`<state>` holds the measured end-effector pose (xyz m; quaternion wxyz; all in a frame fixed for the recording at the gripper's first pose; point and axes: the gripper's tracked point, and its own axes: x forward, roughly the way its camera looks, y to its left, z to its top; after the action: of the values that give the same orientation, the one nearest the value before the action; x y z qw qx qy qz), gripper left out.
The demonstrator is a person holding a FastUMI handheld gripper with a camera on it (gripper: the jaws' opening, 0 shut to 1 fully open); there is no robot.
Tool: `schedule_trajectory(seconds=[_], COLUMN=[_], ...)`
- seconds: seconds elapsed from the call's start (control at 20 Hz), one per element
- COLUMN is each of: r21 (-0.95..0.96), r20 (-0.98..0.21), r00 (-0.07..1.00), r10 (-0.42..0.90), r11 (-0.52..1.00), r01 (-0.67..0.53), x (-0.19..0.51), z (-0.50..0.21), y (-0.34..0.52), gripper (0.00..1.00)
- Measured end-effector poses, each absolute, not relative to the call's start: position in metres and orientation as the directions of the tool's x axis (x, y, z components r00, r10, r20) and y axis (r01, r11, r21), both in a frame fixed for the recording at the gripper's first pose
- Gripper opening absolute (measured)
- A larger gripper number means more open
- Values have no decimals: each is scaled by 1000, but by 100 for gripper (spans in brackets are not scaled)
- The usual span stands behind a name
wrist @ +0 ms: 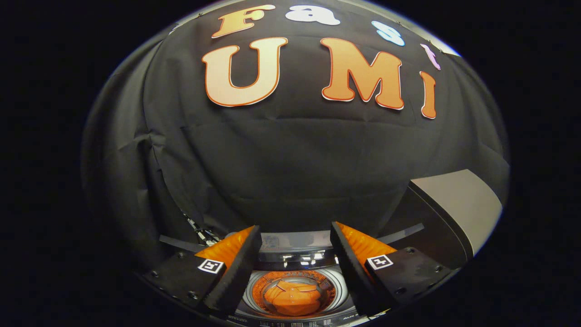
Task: Put the clothes into the washing machine and then close the washing machine lid.
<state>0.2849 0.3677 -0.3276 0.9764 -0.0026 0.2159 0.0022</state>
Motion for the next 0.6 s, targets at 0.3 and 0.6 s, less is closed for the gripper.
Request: schedule_trajectory(seconds=[0.3,0.6], r21=[-2,46], r20=[-400,-487], r00=[917,873], r10=[8,18], r11=[1000,999], r01=[-10,5], x=[276,255], z=[-331,-381], y=[370,373], gripper=[99,98])
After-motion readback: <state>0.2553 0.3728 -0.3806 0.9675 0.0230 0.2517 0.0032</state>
